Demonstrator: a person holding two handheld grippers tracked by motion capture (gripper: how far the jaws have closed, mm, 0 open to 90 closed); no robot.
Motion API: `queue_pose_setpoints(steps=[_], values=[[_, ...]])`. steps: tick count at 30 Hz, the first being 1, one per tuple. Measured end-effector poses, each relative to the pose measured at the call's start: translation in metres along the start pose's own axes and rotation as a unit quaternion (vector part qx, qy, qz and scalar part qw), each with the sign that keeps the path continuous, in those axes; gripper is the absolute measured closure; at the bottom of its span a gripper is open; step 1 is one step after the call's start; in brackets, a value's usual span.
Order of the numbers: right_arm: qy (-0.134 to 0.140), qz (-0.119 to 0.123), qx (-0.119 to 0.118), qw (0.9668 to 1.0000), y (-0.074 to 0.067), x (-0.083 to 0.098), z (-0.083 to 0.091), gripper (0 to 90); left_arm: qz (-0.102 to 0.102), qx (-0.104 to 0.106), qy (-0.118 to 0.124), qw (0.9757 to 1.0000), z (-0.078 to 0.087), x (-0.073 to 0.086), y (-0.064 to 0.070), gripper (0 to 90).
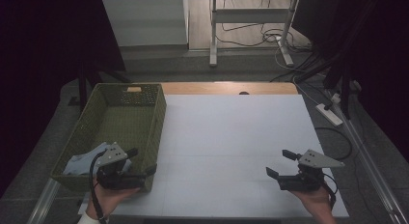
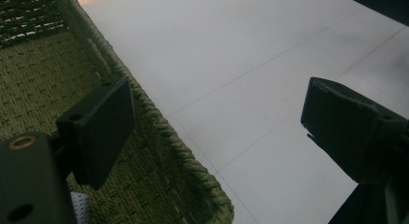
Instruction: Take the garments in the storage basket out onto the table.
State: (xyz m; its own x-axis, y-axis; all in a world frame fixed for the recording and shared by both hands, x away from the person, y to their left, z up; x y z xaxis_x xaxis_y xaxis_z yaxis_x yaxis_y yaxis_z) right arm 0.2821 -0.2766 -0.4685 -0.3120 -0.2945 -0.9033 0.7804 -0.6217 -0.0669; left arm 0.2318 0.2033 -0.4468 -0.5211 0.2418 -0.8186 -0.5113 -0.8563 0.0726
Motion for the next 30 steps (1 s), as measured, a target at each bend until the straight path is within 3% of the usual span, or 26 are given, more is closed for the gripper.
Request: queue_pose_setpoints(steps=[30], values=[[-0.013, 0.008, 0.008, 0.9999, -0.0002, 0.0034, -0.0045, 14.0, -0.011, -0.001, 0.011, 0.9999, 0.0015, -0.0012, 0.0005, 13.1]])
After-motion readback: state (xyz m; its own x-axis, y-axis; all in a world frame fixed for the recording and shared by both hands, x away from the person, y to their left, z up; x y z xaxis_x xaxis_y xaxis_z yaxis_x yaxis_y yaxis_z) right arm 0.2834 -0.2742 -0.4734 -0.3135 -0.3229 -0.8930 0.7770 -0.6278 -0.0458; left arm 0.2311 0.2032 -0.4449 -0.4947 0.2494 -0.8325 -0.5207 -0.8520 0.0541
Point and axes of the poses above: each handheld gripper's, and its own axes: z roughly backward along the jaws, x roughly out of its underside, y roughly to its right, the point moved 3 cm from there along -z, roughly forward along the jaws, and after that the axes turned 6 degrees about -x, right-handed, at the moved point
